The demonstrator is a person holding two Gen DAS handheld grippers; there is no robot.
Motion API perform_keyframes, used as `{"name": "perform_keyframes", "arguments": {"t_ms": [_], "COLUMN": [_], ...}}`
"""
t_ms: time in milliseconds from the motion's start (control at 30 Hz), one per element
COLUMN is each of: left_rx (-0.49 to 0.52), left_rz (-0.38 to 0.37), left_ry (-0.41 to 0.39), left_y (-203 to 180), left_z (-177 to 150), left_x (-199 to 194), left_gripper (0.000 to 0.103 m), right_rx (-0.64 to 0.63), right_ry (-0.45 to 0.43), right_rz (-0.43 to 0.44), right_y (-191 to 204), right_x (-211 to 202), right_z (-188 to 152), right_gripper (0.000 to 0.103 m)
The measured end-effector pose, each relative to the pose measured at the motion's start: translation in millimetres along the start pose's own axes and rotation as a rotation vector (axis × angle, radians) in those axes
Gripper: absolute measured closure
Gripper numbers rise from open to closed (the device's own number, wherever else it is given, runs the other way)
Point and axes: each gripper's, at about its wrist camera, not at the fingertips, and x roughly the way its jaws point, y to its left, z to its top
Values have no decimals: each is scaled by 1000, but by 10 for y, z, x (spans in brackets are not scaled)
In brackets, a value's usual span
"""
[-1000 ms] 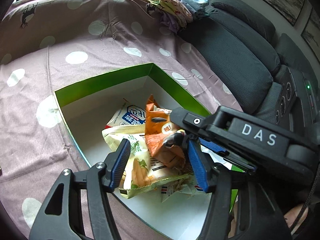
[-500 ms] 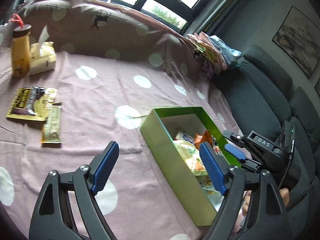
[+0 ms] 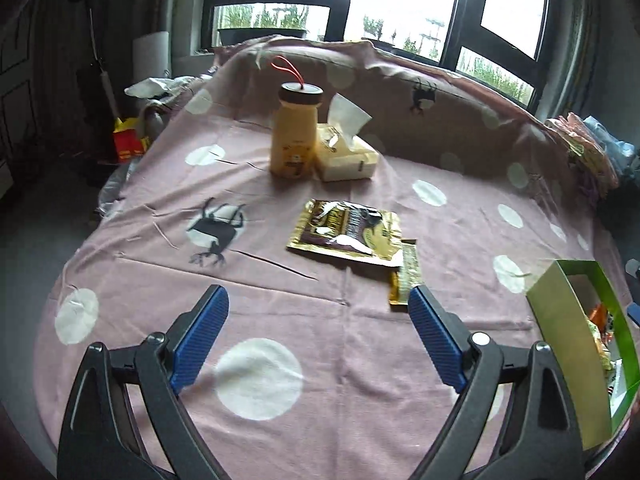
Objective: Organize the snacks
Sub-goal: 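Open the right gripper and withdraw it from the box, then move the right gripper to the cream-and-yellow bar packet and close on it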
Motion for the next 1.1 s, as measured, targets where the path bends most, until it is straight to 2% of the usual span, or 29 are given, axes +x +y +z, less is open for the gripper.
{"name": "perform_keyframes", "arguments": {"t_ms": [67, 233, 333, 500, 633, 833, 933, 1100], "left_rx": [-28, -135, -156, -213, -254, -293, -303, -328], "left_rz": [17, -6, 28, -19, -52, -94, -90, -90], "left_ry": [-3, 35, 31, 71, 133, 214, 238, 256], "left_y": [155, 470, 560, 703, 761, 791, 808, 849], "left_z": [11, 44, 53, 54, 34, 21, 13, 10], "left_x": [-19, -34, -71, -12, 135, 315, 353, 389], "left_gripper": [6, 5, 5, 4, 4, 4, 4, 4], "right_rx": [-32, -142, -201, -273, -301, -252, -290, -402], "right_ry": [10, 58, 83, 148, 253, 464, 515, 453], "right_rz": [-16, -5, 11, 33, 107, 234, 145, 91], "right_y": [114, 447, 639, 930, 1164, 1522, 1703, 1937], "right_x": [43, 179, 250, 401, 588, 1108, 1410, 1579], "right_z": [-43, -197, -308, -518, -682, -874, -985, -1061], "right_gripper": [21, 20, 20, 19, 19, 19, 19, 19]}}
